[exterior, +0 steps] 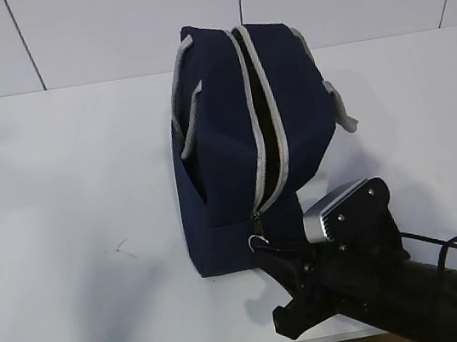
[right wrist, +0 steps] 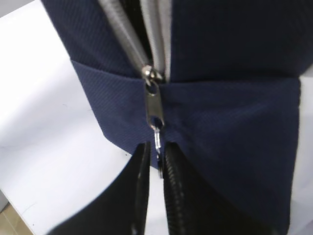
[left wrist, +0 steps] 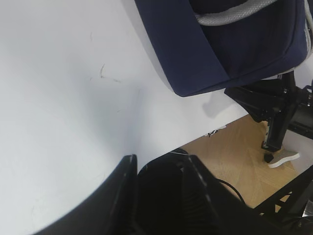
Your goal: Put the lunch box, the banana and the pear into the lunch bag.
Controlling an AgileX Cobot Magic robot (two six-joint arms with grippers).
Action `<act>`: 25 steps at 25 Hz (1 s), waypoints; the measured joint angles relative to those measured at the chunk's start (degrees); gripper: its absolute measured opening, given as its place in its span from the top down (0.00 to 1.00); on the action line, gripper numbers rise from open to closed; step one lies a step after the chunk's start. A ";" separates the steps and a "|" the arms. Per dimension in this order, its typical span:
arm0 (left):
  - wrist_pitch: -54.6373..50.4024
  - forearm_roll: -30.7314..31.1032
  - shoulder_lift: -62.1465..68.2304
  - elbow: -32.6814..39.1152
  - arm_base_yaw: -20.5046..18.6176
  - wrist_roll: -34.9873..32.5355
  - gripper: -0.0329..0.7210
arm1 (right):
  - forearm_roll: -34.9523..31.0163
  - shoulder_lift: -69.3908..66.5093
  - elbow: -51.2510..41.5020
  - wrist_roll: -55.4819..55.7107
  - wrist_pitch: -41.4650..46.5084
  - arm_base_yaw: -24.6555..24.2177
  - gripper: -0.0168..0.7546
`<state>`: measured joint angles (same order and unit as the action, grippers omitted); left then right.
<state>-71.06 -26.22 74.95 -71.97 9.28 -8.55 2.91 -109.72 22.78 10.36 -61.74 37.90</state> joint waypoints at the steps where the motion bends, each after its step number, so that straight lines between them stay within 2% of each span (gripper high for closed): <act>1: 0.00 0.00 0.00 0.00 0.00 0.00 0.63 | 0.00 0.00 0.00 0.00 0.00 0.00 0.88; 10: 0.00 0.00 0.00 0.00 0.00 0.00 0.63 | -0.30 0.00 0.00 0.00 -0.37 0.00 0.88; 16: 0.00 -0.10 0.00 0.00 0.00 0.00 0.63 | -1.32 0.00 0.00 0.53 -0.46 0.00 0.99; 25: 0.00 -0.30 0.00 0.00 0.00 0.00 0.63 | 1.00 0.13 0.00 4.69 -0.38 0.00 0.99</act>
<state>-71.06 -26.52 74.95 -71.97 9.28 -8.55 3.91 -109.58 22.78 15.05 -62.11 37.90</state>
